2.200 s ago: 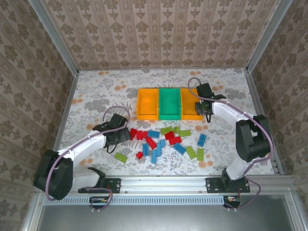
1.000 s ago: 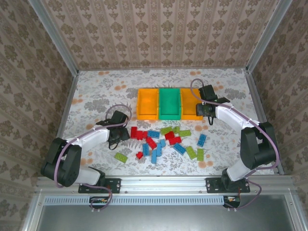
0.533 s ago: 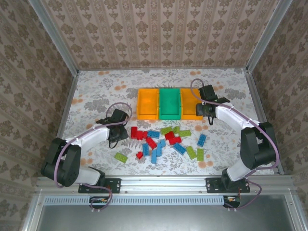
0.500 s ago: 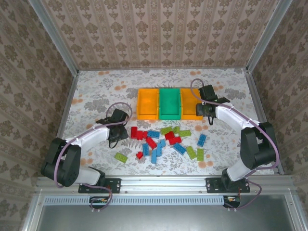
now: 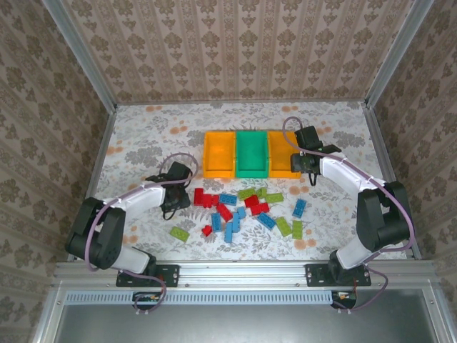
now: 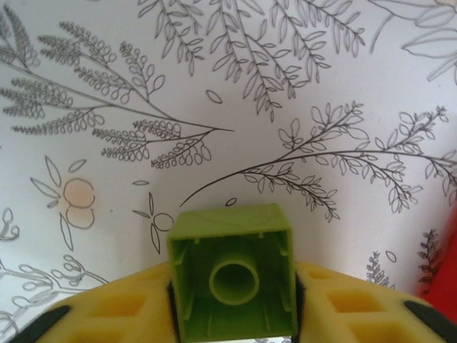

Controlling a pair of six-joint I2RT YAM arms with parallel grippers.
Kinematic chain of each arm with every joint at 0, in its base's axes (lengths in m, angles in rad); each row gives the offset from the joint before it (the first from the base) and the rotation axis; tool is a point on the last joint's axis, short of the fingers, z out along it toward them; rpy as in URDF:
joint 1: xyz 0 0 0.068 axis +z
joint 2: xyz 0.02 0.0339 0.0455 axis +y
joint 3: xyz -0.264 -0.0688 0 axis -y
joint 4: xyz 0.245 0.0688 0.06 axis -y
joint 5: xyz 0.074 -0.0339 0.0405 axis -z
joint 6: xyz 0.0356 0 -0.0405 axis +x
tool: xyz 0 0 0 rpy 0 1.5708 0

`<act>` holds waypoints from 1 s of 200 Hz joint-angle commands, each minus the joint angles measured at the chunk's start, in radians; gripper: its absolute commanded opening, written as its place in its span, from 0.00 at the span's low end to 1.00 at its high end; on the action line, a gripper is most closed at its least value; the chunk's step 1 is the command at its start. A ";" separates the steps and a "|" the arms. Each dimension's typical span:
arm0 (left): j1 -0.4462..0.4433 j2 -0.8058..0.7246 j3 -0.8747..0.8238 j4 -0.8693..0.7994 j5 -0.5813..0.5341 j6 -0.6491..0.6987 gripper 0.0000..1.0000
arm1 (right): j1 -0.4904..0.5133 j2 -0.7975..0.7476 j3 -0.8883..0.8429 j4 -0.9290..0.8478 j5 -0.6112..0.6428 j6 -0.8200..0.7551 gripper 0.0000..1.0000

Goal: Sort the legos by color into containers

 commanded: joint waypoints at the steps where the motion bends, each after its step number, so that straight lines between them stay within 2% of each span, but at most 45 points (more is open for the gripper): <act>1: 0.006 -0.002 0.025 -0.007 -0.001 0.029 0.24 | 0.000 -0.045 -0.021 0.004 -0.002 0.024 0.57; 13: 0.007 -0.009 0.030 -0.008 0.002 0.037 0.16 | 0.000 -0.060 -0.026 -0.001 -0.008 0.031 0.57; 25: 0.007 -0.015 0.044 -0.015 -0.003 0.048 0.13 | 0.002 -0.078 -0.031 -0.013 -0.020 0.047 0.59; 52: 0.006 -0.038 0.109 -0.040 -0.023 0.086 0.13 | 0.016 -0.118 -0.051 -0.062 -0.047 0.105 0.73; 99: 0.005 -0.036 0.328 -0.016 -0.022 0.210 0.14 | 0.019 -0.172 -0.117 -0.148 -0.071 0.203 0.78; 123: -0.013 0.049 0.473 0.003 0.011 0.289 0.15 | 0.025 -0.171 -0.142 -0.194 -0.127 0.254 0.78; 153: -0.041 0.200 0.612 0.022 0.041 0.377 0.15 | 0.071 -0.211 -0.178 -0.230 -0.137 0.314 0.77; 200: -0.069 0.358 0.719 0.031 0.087 0.419 0.16 | 0.103 -0.241 -0.243 -0.260 -0.149 0.391 0.75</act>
